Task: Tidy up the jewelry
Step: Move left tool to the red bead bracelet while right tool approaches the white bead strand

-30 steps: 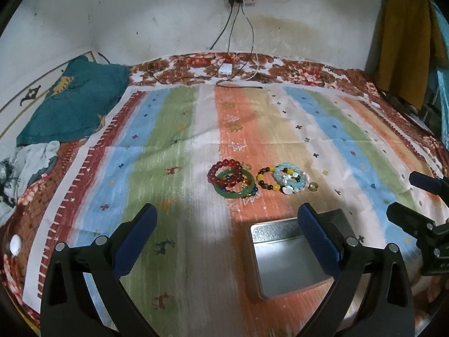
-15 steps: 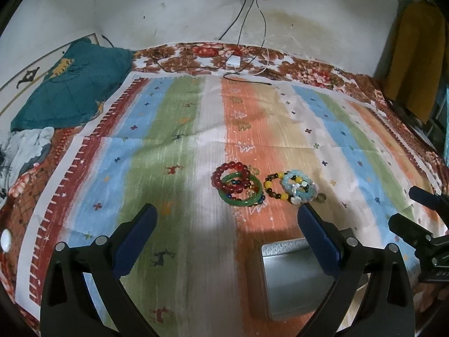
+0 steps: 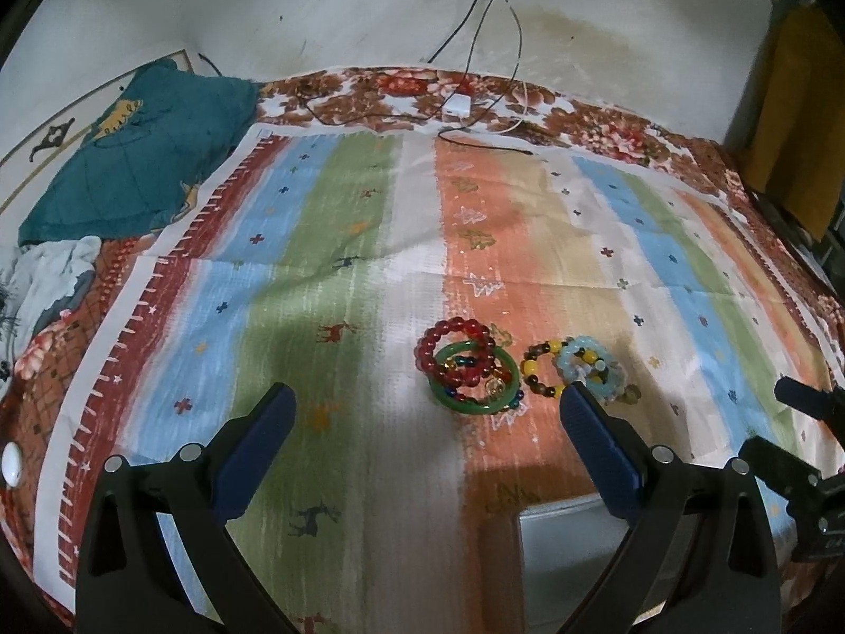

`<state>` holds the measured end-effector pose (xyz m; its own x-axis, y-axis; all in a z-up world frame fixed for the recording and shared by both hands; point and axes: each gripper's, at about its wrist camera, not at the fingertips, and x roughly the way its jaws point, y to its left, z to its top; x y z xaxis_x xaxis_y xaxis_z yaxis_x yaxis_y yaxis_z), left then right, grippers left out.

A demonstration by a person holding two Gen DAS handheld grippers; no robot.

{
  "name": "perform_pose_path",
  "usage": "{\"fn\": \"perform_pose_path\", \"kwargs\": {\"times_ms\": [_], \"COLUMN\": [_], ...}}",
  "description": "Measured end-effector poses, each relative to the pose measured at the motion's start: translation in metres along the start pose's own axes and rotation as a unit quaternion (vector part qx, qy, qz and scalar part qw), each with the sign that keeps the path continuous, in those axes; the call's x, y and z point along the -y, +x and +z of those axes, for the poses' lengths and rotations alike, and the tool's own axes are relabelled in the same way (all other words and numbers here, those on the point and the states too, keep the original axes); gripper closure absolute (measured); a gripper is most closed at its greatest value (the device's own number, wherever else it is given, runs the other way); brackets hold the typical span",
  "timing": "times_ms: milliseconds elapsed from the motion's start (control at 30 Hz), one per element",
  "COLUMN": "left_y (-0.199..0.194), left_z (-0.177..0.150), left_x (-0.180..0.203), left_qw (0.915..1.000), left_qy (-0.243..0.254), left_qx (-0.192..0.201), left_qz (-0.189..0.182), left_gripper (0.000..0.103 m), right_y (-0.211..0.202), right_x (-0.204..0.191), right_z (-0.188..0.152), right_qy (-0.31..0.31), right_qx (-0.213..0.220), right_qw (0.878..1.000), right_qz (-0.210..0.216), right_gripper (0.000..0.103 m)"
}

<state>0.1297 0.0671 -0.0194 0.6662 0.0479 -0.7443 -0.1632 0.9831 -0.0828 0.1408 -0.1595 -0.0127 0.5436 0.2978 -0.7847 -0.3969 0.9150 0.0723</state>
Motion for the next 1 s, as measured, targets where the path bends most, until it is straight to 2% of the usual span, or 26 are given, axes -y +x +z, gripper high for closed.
{"fn": "perform_pose_path", "kwargs": {"times_ms": [300, 500, 1000], "left_y": [0.030, 0.049, 0.091], "left_z": [0.014, 0.020, 0.032], "left_x": [-0.014, -0.020, -0.020], "left_qw": [0.9985, 0.9961, 0.9940], "left_qy": [-0.034, -0.050, -0.036], "left_qx": [-0.043, -0.072, -0.103], "left_qz": [-0.004, -0.013, -0.002], "left_gripper": [0.005, 0.006, 0.006], "right_y": [0.016, 0.029, 0.067], "right_x": [0.009, 0.015, 0.028], "right_z": [0.011, 0.019, 0.030], "right_qy": [0.004, 0.005, 0.014], "right_qx": [-0.017, -0.030, -0.076], "right_qw": [1.000, 1.000, 0.997], "right_qz": [-0.013, -0.008, -0.011], "right_gripper": [0.004, 0.004, 0.004]}}
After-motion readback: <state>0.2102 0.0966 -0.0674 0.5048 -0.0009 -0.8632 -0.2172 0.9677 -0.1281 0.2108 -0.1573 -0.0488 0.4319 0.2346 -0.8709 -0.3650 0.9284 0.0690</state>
